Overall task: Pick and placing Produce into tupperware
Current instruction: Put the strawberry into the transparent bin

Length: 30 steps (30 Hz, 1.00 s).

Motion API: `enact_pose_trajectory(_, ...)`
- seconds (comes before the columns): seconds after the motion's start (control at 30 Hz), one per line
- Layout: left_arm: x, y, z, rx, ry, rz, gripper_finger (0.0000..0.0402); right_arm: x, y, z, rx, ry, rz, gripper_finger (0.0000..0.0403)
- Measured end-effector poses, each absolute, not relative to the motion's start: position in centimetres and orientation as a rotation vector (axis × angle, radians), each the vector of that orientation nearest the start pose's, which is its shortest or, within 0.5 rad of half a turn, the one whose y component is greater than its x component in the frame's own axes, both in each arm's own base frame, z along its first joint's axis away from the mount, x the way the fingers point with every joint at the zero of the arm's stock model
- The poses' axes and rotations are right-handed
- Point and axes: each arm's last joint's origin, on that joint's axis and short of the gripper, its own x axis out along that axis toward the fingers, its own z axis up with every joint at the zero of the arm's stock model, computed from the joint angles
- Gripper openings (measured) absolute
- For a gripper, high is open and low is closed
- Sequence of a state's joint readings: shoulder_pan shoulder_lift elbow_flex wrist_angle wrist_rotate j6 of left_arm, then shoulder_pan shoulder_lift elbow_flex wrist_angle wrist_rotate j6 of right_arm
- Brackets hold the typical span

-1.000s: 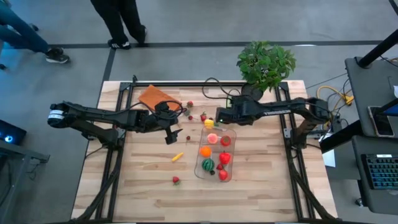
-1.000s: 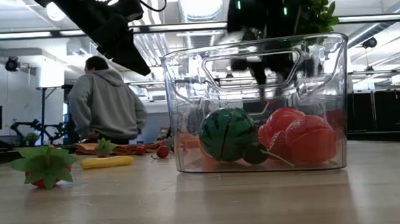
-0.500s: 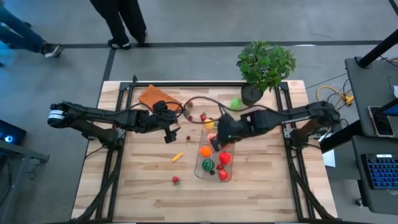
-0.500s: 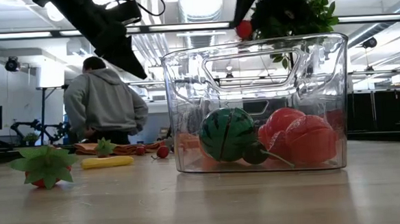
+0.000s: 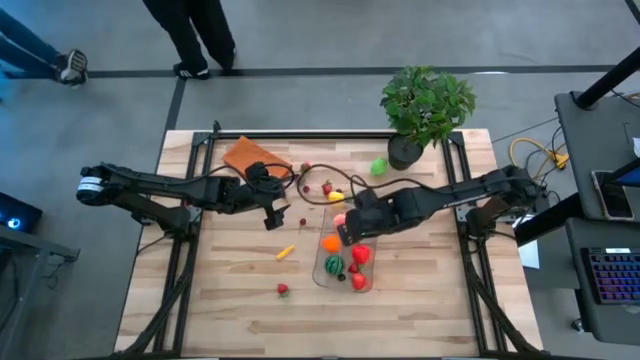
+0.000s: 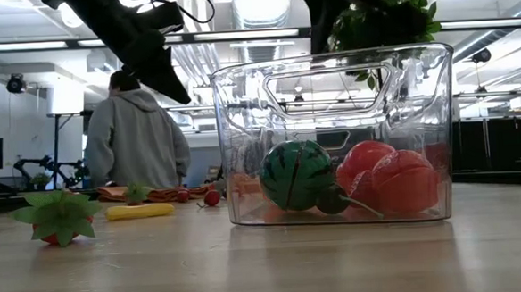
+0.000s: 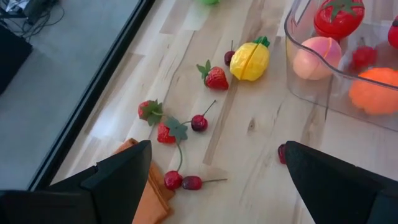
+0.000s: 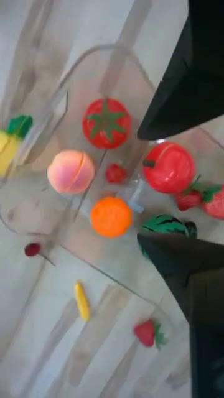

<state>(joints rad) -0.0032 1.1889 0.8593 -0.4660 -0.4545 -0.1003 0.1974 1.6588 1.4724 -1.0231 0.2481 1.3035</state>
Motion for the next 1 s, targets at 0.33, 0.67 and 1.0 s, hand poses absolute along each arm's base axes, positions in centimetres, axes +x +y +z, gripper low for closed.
enact_pose_trajectory(0.33, 23.8, 1.2, 25.9, 0.089, 0.759, 0.463, 0.0351, 31.6, 1.9, 29.9, 0.967, 0.799, -1.115, 0.0297)
enact_pose_trajectory(0.67, 22.6, 1.1, 24.7, 0.106, 0.931, 0.424, 0.0351, 31.4, 0.3, 29.8, 0.864, 0.759, -1.182, 0.0283)
enact_pose_trajectory(1.0, 20.8, 1.5, 19.7, 0.0, 1.025, 0.506, 0.0351, 31.5, 0.4, 29.8, 0.785, 0.821, -1.123, 0.0283)
